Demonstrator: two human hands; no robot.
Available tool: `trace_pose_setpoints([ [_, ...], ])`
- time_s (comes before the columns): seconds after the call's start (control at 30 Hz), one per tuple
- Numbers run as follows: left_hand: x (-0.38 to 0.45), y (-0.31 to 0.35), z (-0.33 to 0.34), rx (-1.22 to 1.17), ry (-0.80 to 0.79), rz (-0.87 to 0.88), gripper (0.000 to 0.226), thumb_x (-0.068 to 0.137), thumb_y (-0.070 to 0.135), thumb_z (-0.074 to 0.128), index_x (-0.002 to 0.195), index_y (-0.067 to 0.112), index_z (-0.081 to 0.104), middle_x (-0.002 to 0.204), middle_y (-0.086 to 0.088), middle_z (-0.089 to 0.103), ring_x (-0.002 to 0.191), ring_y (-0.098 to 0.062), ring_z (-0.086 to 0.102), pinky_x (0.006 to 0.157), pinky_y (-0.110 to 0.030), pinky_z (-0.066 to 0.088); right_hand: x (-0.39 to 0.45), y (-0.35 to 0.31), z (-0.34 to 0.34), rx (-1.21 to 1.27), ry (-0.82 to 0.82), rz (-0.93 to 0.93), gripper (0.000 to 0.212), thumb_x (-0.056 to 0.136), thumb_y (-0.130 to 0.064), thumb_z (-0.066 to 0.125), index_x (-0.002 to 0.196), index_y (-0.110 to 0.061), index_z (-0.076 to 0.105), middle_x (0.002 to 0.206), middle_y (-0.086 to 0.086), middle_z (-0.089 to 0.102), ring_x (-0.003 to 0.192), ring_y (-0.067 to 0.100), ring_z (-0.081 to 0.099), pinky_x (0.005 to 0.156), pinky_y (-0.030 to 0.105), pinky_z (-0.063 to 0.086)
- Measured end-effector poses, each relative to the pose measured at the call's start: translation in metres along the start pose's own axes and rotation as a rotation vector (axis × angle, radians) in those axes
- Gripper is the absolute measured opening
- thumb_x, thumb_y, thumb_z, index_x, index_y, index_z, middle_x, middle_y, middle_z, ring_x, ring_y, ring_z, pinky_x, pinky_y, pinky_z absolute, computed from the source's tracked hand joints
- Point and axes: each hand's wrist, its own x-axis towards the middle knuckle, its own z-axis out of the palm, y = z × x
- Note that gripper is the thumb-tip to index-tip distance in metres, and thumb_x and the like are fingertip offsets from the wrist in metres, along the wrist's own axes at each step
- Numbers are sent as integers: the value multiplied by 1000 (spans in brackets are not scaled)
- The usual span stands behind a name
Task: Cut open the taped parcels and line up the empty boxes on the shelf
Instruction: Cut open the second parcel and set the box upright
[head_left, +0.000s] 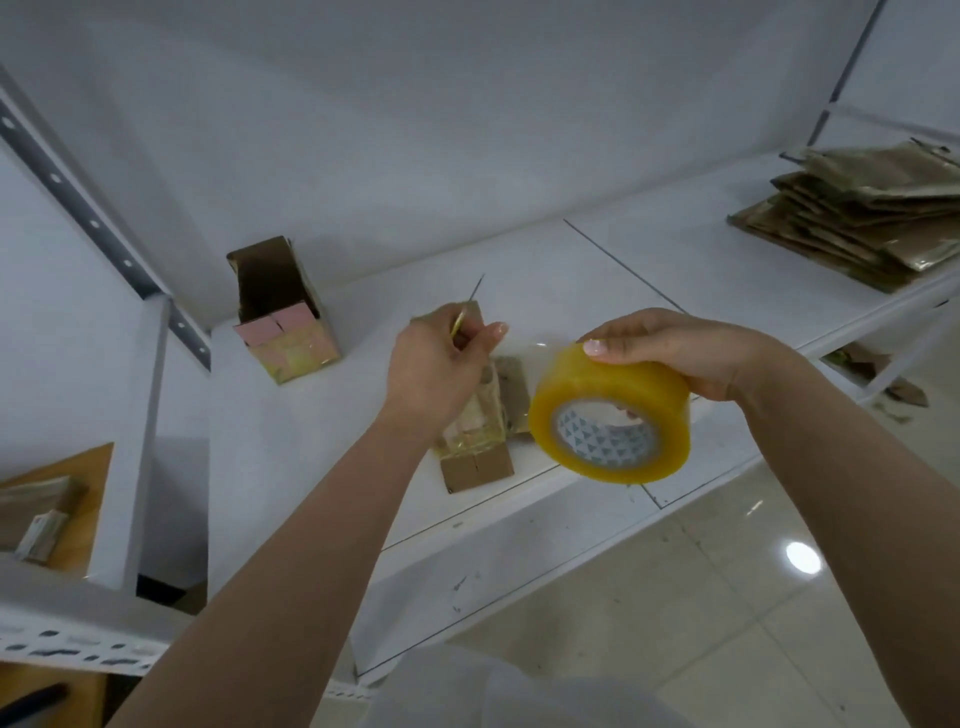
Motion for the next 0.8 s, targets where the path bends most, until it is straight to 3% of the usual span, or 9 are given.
trace_pose_setpoints([
  [0.13,-7,-18,-13,50,38,-41,26,91,36,65,72,20,56,68,4,60,64,-17,57,60,-32,46,3,-3,4,-114,22,52,71,57,-69,63,103,-16,70,84,8,74,81,27,71,70,35,55],
  [0.27,-11,-37,-28,93,128,-155,29,94,37,61,77,14,57,69,1,60,63,-15,54,54,-28,41,8,-6,10,-126,26,57,60,62,-63,64,104,-20,70,90,4,74,82,19,72,67,29,55],
  [0.37,-19,-53,-44,111,190,-227,32,94,41,59,75,16,55,73,2,62,65,-7,52,57,-18,34,15,-8,9,-153,101,115,70,55,-70,68,105,-20,69,92,7,72,80,24,71,70,36,58],
  [0.43,-29,-62,-44,111,219,-257,34,95,40,58,77,12,56,75,-2,64,66,-7,52,58,-18,33,22,-14,11,-312,158,164,66,60,-74,68,104,-24,66,96,1,67,81,21,67,71,35,56],
  [0.53,-38,-70,-39,62,267,-308,35,95,40,56,78,10,57,77,-5,65,72,-16,57,59,-20,35,31,-28,16,-531,242,174,51,77,-65,67,105,-23,63,92,-7,56,76,9,54,57,25,40],
  [0.8,-39,-84,-38,21,321,-352,37,96,41,56,80,8,57,77,-7,67,73,-20,60,63,-22,41,54,-48,21,-642,224,177,49,81,-55,71,106,-13,66,87,-2,56,71,8,50,54,25,35],
])
